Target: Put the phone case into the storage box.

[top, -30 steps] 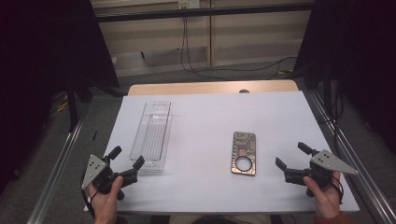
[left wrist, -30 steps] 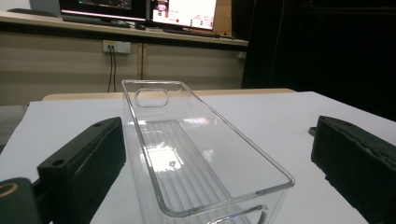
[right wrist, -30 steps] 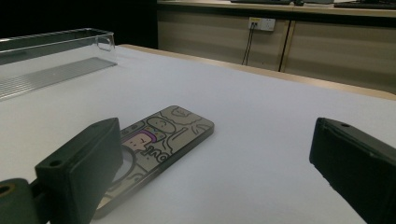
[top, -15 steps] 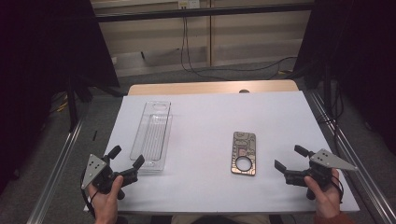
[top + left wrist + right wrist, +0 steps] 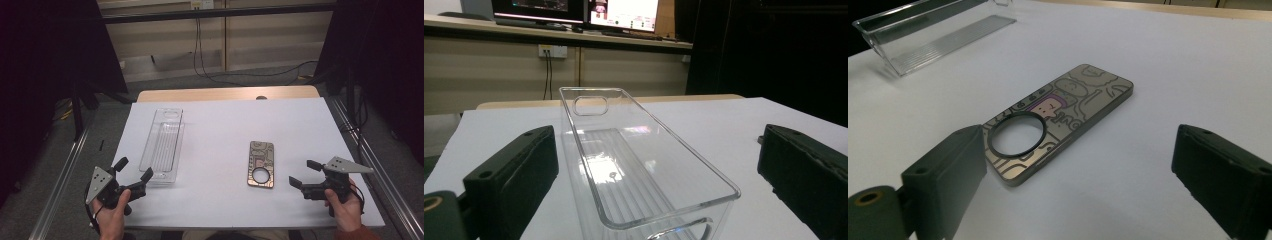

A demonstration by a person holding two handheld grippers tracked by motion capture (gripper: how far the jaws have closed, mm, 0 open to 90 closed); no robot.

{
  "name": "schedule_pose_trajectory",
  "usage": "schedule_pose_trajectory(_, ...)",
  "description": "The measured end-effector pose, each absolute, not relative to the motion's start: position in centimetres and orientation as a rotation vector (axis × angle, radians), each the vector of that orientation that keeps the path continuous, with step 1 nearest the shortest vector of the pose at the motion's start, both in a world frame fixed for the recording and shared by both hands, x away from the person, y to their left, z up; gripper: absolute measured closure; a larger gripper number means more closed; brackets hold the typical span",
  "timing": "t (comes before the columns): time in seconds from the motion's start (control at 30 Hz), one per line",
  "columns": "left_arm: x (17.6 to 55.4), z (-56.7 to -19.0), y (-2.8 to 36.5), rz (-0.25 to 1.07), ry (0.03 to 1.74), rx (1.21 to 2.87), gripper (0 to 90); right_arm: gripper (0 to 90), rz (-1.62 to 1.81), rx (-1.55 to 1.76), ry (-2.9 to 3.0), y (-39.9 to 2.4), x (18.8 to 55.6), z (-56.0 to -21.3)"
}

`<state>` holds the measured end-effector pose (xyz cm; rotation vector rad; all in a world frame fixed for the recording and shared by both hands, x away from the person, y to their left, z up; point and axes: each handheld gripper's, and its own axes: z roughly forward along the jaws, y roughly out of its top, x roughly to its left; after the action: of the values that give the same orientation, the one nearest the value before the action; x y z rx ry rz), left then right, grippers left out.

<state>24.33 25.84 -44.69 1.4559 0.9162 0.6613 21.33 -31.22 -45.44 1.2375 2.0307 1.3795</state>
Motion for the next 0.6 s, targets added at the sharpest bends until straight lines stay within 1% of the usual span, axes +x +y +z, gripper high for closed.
schedule_pose_trajectory(0.17,24.3,-44.7,26.0,0.660,0.923,1.455,2.9,6.9,1.405,1.201,2.081,-30.6,21.7,-45.3)
schedule_pose_trajectory(0.27,24.3,-44.7,25.9,0.669,0.930,1.457,3.0,4.5,1.426,1.176,2.113,-30.2,22.0,-45.2)
schedule_pose_trajectory(0.3,24.4,-44.8,25.9,0.666,0.927,1.457,3.0,5.3,1.421,1.176,2.130,-30.1,22.1,-45.1)
schedule_pose_trajectory(0.37,24.4,-44.8,25.9,0.669,0.928,1.459,2.9,10.0,1.397,1.171,2.171,-29.8,22.3,-45.0)
schedule_pose_trajectory(0.4,24.4,-44.8,25.9,0.664,0.926,1.460,3.0,16.4,1.387,1.151,2.213,-29.6,22.7,-44.9)
schedule_pose_trajectory(0.43,24.4,-44.8,25.9,0.665,0.928,1.461,3.0,16.4,1.387,1.151,2.213,-29.6,22.7,-44.9)
schedule_pose_trajectory(0.5,24.4,-44.8,25.9,0.664,0.929,1.463,3.0,21.3,1.380,1.132,2.235,-29.4,23.0,-44.6)
schedule_pose_trajectory(0.53,24.4,-44.8,25.9,0.665,0.928,1.463,2.9,25.5,1.355,1.129,2.250,-29.1,23.6,-44.3)
schedule_pose_trajectory(0.57,24.4,-44.8,25.9,0.665,0.928,1.463,2.9,25.5,1.355,1.129,2.250,-29.1,23.6,-44.3)
schedule_pose_trajectory(0.6,24.4,-44.8,25.9,0.667,0.928,1.466,2.9,28.4,1.357,1.116,2.259,-29.0,23.8,-44.2)
